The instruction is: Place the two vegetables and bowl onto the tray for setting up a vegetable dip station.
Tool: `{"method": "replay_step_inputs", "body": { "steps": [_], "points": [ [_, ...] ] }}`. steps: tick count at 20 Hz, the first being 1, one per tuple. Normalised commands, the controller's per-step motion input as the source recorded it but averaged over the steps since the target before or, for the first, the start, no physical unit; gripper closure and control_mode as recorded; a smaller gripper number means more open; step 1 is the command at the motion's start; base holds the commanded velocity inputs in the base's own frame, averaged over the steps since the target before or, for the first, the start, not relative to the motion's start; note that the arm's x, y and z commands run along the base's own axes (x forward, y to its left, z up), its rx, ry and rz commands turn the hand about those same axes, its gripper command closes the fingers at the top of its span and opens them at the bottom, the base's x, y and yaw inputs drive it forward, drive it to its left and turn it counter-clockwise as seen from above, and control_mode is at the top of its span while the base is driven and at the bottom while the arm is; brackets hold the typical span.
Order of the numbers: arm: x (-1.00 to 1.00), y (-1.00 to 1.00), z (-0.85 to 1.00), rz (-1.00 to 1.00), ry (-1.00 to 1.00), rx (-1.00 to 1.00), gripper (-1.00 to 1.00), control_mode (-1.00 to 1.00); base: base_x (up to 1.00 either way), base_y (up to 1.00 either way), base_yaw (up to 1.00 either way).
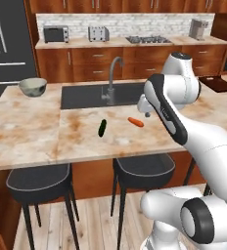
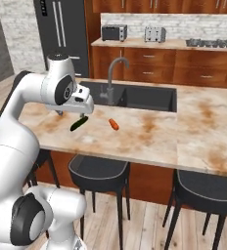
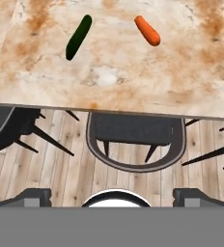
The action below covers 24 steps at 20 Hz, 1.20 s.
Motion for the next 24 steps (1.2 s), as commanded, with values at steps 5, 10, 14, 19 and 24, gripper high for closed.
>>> {"method": "replay_step_inputs", "body": {
  "steps": [5,10,14,19,24],
  "points": [
    [0.00,0.00,0.00,0.00,0.00,0.00,-1.00,1.00,0.16,0.38,-0.14],
    [0.00,0.00,0.00,0.00,0.00,0.00,-1.00,1.00,0.06,0.18,-0.05],
    [0.00,0.00,0.00,0.00,0.00,0.00,-1.00,1.00,0.07,0.23,-0.03],
    [0.00,0.00,0.00,0.00,0.00,0.00,-1.00,1.00,0.10,0.35,0.00],
    [0.00,0.00,0.00,0.00,0.00,0.00,-1.00,1.00,0.05,0.47,0.00]
  ]
}}
